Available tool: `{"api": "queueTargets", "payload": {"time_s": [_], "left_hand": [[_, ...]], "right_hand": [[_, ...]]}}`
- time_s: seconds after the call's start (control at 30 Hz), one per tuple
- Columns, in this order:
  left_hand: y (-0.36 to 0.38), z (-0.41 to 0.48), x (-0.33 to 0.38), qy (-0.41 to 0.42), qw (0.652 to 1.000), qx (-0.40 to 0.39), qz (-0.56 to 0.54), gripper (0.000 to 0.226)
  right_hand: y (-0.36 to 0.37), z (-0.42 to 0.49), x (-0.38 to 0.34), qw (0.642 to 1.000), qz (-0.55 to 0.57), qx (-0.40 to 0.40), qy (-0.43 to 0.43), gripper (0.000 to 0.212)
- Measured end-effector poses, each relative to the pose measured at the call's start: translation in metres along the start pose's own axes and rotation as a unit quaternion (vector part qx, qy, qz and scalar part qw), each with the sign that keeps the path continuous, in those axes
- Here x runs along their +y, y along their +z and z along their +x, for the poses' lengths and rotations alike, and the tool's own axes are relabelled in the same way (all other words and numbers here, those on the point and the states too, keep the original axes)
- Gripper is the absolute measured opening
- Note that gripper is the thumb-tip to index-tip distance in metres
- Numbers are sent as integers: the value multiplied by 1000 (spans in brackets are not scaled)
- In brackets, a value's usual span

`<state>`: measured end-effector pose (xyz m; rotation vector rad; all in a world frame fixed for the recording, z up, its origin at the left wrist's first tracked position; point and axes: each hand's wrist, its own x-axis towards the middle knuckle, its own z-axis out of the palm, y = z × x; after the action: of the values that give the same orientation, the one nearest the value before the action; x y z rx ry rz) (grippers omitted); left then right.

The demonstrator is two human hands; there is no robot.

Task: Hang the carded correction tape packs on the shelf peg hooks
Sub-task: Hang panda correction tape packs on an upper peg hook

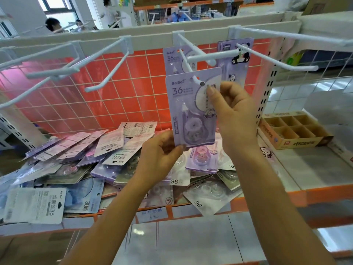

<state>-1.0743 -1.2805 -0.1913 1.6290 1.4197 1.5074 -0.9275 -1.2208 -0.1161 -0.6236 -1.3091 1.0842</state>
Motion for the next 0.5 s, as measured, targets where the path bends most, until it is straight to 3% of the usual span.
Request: {"api": "queueTargets", "payload": {"time_s": [0.33, 0.5], "left_hand": [[-4, 52, -21, -100, 991, 86, 33, 16], [-5, 93, -29, -141, 974, 80, 155, 16]], "right_hand": [[26, 72, 45, 986, -136, 95, -2, 13], [39, 114, 63, 973, -205, 105, 4, 20]]}}
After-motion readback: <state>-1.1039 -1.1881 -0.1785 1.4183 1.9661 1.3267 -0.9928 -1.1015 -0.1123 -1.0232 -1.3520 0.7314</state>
